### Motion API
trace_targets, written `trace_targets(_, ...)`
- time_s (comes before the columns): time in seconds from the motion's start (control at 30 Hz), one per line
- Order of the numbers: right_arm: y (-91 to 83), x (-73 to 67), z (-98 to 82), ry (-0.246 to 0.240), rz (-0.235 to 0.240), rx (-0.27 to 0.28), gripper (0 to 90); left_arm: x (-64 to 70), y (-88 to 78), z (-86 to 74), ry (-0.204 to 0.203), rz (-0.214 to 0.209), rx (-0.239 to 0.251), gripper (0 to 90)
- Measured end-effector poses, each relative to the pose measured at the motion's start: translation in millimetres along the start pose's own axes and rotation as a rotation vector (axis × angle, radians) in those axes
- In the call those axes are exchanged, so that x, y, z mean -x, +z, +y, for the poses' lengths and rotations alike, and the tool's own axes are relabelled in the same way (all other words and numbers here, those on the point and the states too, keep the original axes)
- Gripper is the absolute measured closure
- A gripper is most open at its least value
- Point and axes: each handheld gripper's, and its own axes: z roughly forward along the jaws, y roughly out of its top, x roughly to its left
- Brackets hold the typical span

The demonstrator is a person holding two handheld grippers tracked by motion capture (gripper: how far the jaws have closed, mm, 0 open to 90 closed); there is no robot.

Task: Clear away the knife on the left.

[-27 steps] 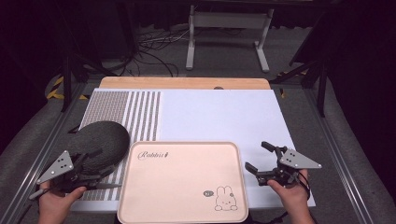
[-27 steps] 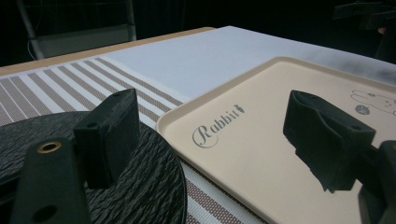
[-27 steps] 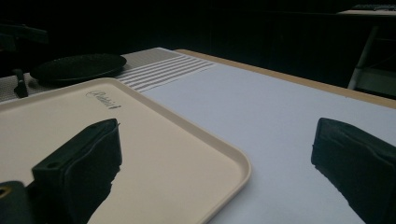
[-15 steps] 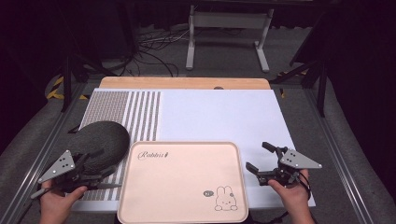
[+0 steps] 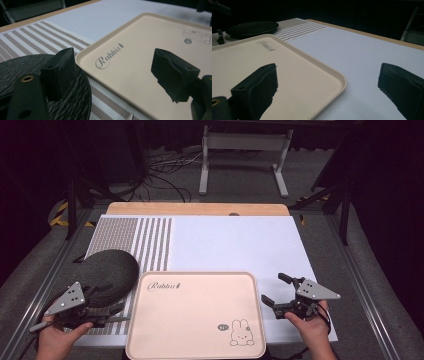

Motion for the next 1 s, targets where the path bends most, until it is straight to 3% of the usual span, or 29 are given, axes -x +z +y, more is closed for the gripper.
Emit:
trace_targets(0.17, -0.1, -0.3, 0.9, -0.008, -0.001, 0.002, 3.6, -0.3, -2.3, 8.0, 0.035, -0.046, -0.079, 21.0)
trace_targets(0.3, 0.5, -1.5, 0.8, -0.014, 0.005, -0.008, 3.6, 0.6, -2.4, 11.4, 0.063, -0.053, -0.123, 21.1)
trace_targets(0.43, 0.1, -2.3, 1.6, -0.018, 0.014, -0.002, 3.8, -0.9, -2.3, 16.6, 0.1, -0.044, -0.215, 21.3)
trace_targets(0.47, 0.1, -2.2, 1.6, -0.017, 0.015, -0.001, 3.8, -0.9, -2.3, 16.6, 0.1, -0.044, -0.215, 21.2)
trace_targets(0.5, 0.0, -1.9, 1.5, -0.018, 0.012, -0.003, 3.8, -1.2, -2.1, 19.4, 0.114, -0.047, -0.262, 21.1)
trace_targets(0.57, 0.1, -1.6, 1.4, -0.02, 0.01, -0.006, 3.8, -1.2, -2.1, 20.4, 0.114, -0.046, -0.277, 20.7)
trace_targets(0.6, 0.5, -1.8, 1.2, -0.018, 0.009, -0.008, 3.8, -3.5, -2.4, 23.2, 0.103, -0.046, -0.317, 19.9)
trace_targets(0.67, 0.7, -1.8, 1.2, -0.019, 0.009, -0.008, 3.8, -4.8, -2.7, 24.2, 0.099, -0.051, -0.328, 19.7)
trace_targets(1.0, 2.3, -2.2, 0.4, -0.026, 0.014, -0.02, 3.8, -6.6, -3.5, 34.1, 0.144, -0.055, -0.492, 19.5)
